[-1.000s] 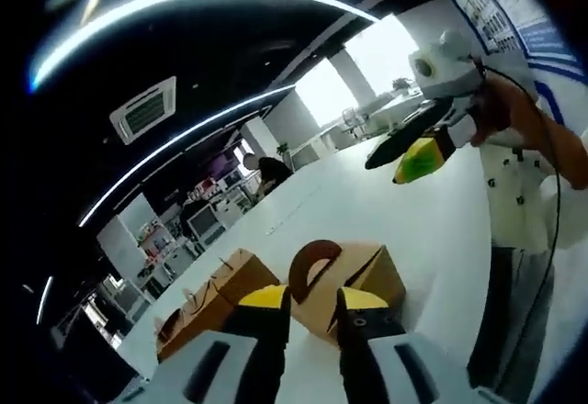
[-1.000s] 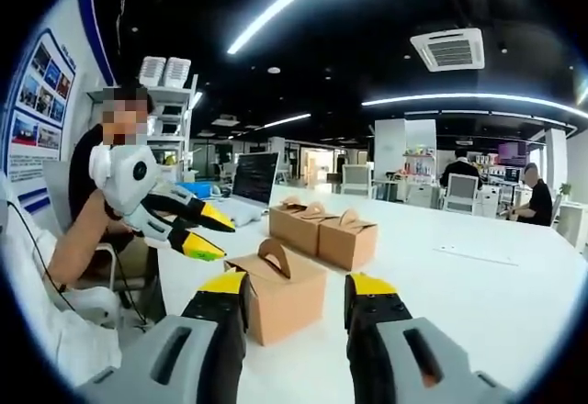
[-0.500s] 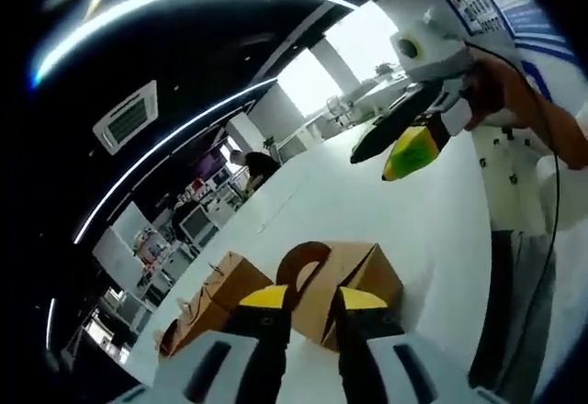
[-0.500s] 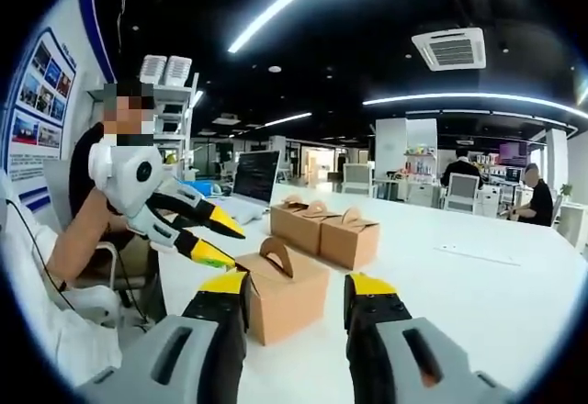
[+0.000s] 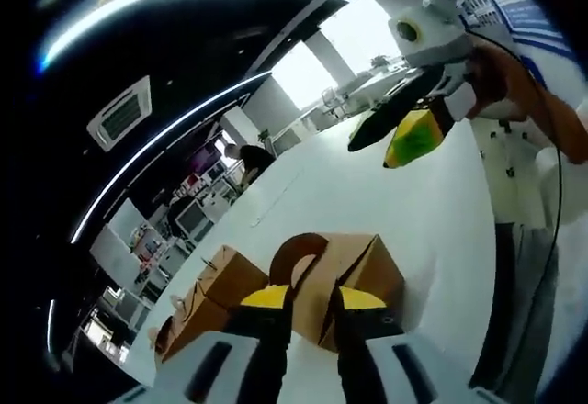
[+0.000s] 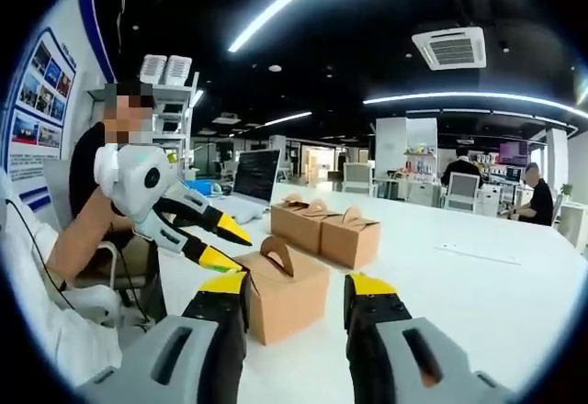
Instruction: Pick up one paper box from the group, open the paper box, and remove the item inside
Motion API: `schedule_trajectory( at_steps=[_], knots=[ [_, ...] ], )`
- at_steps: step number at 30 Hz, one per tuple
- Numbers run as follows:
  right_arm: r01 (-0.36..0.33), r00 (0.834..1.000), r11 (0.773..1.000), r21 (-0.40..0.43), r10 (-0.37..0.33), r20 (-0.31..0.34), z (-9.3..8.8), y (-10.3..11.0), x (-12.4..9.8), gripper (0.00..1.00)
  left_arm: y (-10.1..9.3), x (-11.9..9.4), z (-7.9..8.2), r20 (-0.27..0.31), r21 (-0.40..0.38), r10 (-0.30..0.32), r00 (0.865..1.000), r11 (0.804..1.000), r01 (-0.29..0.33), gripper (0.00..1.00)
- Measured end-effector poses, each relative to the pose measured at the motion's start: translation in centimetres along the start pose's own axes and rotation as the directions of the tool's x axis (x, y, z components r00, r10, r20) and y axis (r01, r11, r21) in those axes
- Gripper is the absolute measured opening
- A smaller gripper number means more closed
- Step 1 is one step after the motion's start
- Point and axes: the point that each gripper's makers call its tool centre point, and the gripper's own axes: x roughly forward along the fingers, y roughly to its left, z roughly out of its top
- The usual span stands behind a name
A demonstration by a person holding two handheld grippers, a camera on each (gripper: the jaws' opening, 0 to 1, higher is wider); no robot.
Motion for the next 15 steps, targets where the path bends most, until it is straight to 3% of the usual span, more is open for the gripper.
schedule_trajectory(
  at_steps=[10, 15],
  knots=[
    [-0.003, 1.000, 1.000, 0.003, 0.003, -0.007, -0.25, 0.03, 0.14, 0.41, -0.28, -0.03, -0.37, 0.005, -0.099, -0.029, 1.000, 0.995, 0.029, 0.16],
    [-0.004, 1.000, 1.000, 0.004, 0.005, -0.009, -0.36, 0.17, 0.21, 0.41, -0.87, 0.17, -0.38, 0.015, -0.131, -0.065, 0.998, 0.989, 0.066, 0.07]
  ],
)
